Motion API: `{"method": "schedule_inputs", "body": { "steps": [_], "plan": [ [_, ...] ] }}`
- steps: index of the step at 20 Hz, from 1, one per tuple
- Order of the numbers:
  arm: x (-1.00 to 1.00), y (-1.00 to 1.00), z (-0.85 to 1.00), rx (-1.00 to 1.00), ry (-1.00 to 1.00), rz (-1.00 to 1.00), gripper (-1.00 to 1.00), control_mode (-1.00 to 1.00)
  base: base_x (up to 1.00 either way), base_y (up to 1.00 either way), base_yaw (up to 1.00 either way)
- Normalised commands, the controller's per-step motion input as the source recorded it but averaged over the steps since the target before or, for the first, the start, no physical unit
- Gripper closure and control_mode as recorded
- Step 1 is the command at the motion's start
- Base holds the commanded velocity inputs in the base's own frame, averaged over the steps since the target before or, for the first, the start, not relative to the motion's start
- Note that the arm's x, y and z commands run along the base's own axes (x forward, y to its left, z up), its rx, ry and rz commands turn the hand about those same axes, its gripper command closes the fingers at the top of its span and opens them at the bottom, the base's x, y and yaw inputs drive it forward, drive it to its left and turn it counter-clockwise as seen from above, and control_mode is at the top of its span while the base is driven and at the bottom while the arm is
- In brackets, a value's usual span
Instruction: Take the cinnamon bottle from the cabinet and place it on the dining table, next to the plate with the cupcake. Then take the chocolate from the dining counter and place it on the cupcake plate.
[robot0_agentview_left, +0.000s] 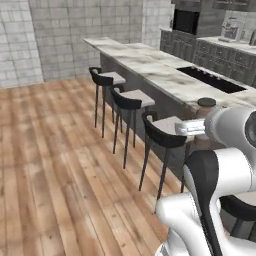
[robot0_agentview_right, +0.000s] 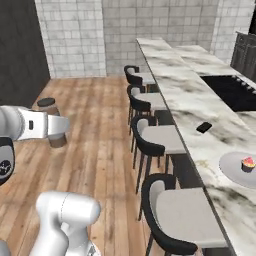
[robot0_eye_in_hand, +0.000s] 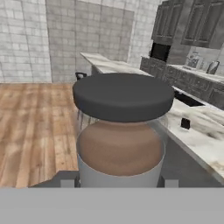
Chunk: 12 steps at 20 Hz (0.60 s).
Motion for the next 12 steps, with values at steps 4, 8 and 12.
{"method": "schedule_inputs", "body": {
  "steps": [4,8,12],
  "plan": [
    [0.00,0.00,0.00,0.00,0.00,0.00,1.00,1.00,0.31,0.50,-0.67],
    [0.00,0.00,0.00,0.00,0.00,0.00,1.00,1.00,0.46,0.55,-0.65],
    [0.00,0.00,0.00,0.00,0.00,0.00,1.00,1.00,0.48,0.58,-0.63]
  ]
}}
